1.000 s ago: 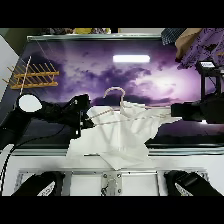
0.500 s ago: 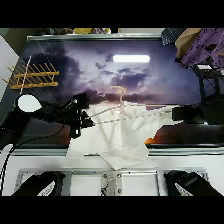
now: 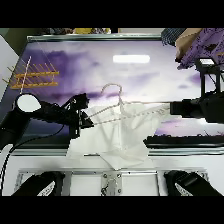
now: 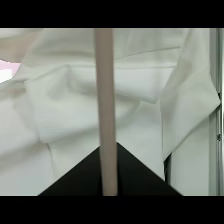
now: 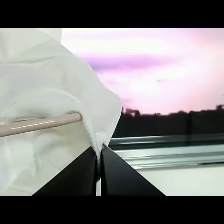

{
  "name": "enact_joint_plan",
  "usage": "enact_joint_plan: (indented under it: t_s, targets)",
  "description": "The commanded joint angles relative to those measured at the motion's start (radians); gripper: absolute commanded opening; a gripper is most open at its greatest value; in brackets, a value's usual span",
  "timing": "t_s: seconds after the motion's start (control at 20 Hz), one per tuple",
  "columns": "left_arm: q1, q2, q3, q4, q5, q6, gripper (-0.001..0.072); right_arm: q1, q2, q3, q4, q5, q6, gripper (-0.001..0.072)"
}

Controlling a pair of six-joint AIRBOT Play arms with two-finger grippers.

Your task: Fold the clothes and pants, and hang the long-sleeved shirts on hangers.

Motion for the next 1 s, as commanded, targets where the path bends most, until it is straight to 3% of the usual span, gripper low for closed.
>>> enact_joint_plan:
  t_s: [0.0,0.7,0.95]
  targets:
    - [0.0,0.001,0.0,0.0,-0.011,0.004,0.0024,0.001,0.001,0.0,0.0,0.065,0.015,0.0021]
    - [0.0,0.001,0.0,0.0,-0.027,0.014,0.0025,0.001,0.005,0.001,-0.06,0.111,0.058,0.0022]
    - [0.0,0.001,0.0,0.0,-0.026,0.014,0.0025,0.001,0.016,0.001,0.032,0.11,0.06,0.0022]
